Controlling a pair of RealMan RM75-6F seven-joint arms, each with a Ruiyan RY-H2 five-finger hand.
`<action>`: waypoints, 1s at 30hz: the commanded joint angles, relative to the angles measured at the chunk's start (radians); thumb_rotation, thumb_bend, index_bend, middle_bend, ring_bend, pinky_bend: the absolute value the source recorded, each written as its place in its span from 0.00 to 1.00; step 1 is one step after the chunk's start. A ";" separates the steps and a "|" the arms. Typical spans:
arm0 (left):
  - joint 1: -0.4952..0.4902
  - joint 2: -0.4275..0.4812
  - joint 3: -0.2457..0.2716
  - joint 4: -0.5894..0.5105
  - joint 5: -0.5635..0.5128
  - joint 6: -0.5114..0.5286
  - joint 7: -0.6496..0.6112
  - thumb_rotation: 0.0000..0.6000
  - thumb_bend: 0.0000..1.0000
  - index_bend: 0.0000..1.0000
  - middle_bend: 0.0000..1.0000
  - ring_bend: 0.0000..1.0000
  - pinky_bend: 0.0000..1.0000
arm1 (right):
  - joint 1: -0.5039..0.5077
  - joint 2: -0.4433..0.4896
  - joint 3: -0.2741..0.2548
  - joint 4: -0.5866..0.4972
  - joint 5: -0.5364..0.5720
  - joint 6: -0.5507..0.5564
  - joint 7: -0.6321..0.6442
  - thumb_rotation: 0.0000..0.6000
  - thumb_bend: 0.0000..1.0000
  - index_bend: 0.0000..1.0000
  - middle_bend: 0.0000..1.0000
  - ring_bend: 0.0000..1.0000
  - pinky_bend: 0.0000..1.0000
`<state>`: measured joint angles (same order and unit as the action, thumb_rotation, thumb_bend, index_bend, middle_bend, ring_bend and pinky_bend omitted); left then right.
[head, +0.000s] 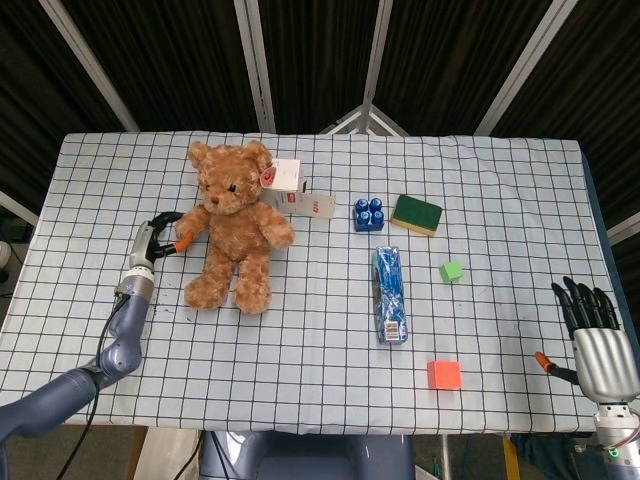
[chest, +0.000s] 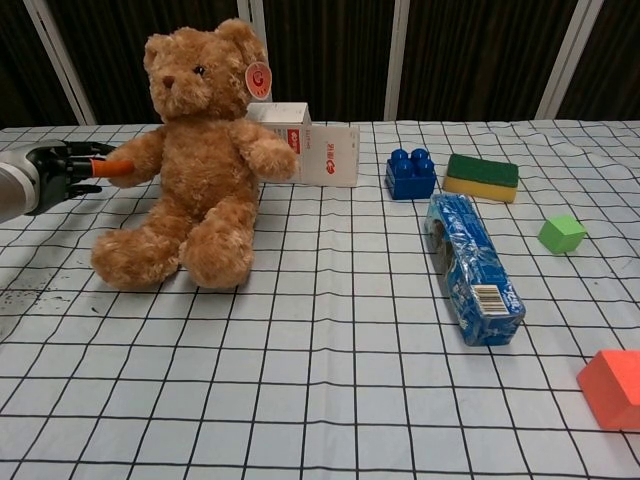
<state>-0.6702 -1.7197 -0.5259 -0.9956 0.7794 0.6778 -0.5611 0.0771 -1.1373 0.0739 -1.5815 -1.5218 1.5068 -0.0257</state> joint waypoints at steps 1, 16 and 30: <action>-0.002 -0.005 -0.002 0.004 -0.014 0.004 0.014 1.00 0.55 0.39 0.31 0.00 0.00 | 0.000 0.000 -0.001 0.000 0.001 -0.001 0.001 1.00 0.15 0.00 0.00 0.00 0.00; -0.020 -0.024 -0.036 -0.031 -0.025 0.088 0.063 1.00 0.58 0.41 0.33 0.00 0.00 | 0.003 -0.002 -0.002 0.000 0.002 -0.007 -0.002 1.00 0.15 0.00 0.00 0.00 0.00; -0.005 -0.016 -0.025 -0.044 -0.062 0.098 0.112 1.00 0.58 0.41 0.33 0.00 0.00 | 0.004 -0.001 -0.003 -0.005 0.003 -0.009 -0.008 1.00 0.15 0.00 0.00 0.00 0.00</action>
<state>-0.6765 -1.7340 -0.5553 -1.0509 0.7275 0.7876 -0.4536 0.0807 -1.1383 0.0706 -1.5862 -1.5190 1.4974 -0.0335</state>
